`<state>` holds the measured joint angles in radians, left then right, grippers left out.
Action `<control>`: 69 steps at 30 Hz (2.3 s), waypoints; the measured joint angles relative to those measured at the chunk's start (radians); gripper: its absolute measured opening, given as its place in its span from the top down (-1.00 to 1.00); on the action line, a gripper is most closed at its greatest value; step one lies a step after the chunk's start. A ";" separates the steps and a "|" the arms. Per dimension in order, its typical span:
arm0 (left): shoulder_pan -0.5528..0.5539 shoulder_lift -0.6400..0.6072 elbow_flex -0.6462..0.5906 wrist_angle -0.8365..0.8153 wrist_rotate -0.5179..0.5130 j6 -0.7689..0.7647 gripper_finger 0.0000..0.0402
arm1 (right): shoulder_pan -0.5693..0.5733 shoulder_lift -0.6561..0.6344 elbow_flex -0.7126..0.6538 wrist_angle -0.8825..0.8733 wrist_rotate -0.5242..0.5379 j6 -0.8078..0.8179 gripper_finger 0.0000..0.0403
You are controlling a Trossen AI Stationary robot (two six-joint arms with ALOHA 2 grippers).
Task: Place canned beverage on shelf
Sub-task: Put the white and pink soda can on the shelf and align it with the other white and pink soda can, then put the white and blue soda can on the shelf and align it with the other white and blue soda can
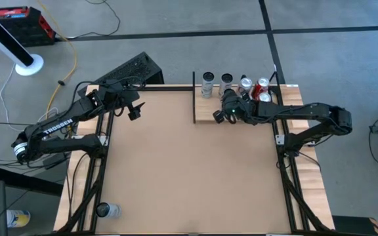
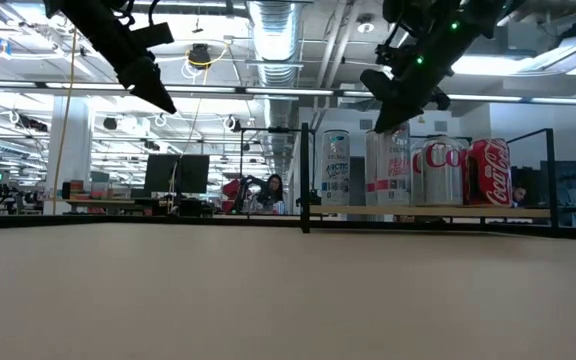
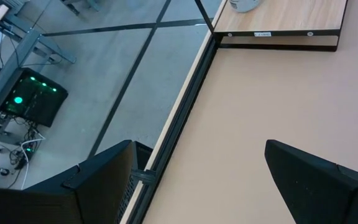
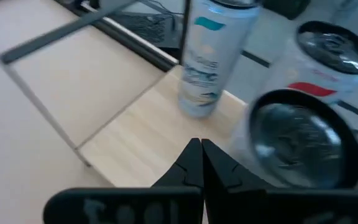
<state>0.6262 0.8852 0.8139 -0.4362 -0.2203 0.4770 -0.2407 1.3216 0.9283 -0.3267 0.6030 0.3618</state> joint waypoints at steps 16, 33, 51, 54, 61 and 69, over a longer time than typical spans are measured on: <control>-0.029 0.000 0.003 -0.053 0.275 -0.180 -0.74 | 0.401 -0.032 0.000 0.102 -0.344 -0.021 0.89; -0.933 -0.002 0.349 -0.232 0.401 -1.085 -0.74 | 0.655 0.019 -0.001 0.012 0.138 -0.056 0.86; -1.520 0.511 0.611 -0.601 0.146 -1.716 -0.74 | 0.673 0.247 -0.001 0.030 0.128 0.015 0.85; -1.541 0.569 0.666 -0.704 0.153 -1.779 -0.74 | 0.682 0.249 -0.001 0.024 0.103 0.015 0.85; -1.565 0.608 0.672 -0.928 0.272 -2.031 -0.74 | 0.732 0.249 -0.001 0.014 0.100 0.003 0.85; -1.578 0.606 0.672 -0.875 0.294 -2.114 -0.74 | 0.737 0.249 -0.001 0.017 0.101 -0.056 0.85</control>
<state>-0.9520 1.4915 1.4860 -1.3111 0.0741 -1.6371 0.4967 1.5707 0.9276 -0.3096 0.7040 0.3054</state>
